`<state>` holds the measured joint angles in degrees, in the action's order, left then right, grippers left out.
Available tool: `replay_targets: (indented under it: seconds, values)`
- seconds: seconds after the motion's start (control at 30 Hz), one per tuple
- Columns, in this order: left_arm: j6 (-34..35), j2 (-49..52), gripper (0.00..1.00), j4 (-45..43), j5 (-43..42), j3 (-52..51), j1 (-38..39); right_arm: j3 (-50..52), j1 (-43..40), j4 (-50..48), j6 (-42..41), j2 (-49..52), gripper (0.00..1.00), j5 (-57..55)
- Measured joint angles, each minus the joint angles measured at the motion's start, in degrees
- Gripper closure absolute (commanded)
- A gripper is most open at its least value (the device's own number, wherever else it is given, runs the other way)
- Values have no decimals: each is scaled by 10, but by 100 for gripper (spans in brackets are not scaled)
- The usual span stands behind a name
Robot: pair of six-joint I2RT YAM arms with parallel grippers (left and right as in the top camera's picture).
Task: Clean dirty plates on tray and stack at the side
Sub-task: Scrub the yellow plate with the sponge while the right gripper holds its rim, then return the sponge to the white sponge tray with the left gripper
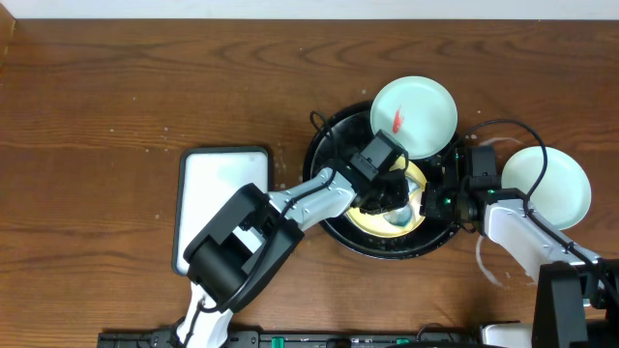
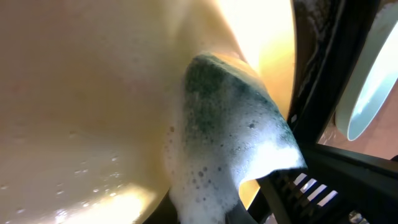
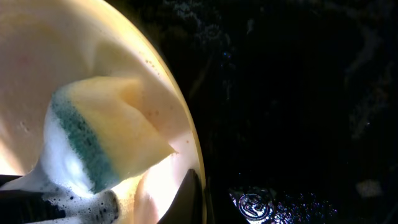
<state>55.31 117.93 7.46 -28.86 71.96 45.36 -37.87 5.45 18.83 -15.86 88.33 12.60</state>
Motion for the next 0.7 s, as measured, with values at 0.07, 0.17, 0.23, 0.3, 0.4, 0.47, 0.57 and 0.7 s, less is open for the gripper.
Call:
replay_targets:
  seconds: [0.07, 0.17, 0.23, 0.3, 0.4, 0.47, 0.57, 0.7]
  values:
    - [1, 0, 92, 12, -8, 0, -7, 0, 0, 0, 0, 0, 99, 0]
    - [-12, -1, 93, 48, -9, 2, -20, 0, 0, 0, 0, 0, 99, 0]
    - [-29, -3, 93, 76, -5, 5, -32, 0, 0, 0, 0, 0, 99, 0]
    - [-50, -8, 93, 104, 6, 8, -48, 0, 0, 0, 0, 0, 99, 0]
    - [-88, -16, 92, 131, 37, 10, -78, 0, 0, -1, 0, 0, 99, 0]
    - [-114, -21, 93, 137, 62, 10, -97, 0, 0, -1, 0, 0, 99, 0]
    - [-145, -24, 93, 139, 80, 11, -99, 0, 0, 0, 0, 0, 99, 2]
    - [-173, -30, 93, 146, 106, 15, -92, 0, 0, 0, 0, 0, 99, 3]
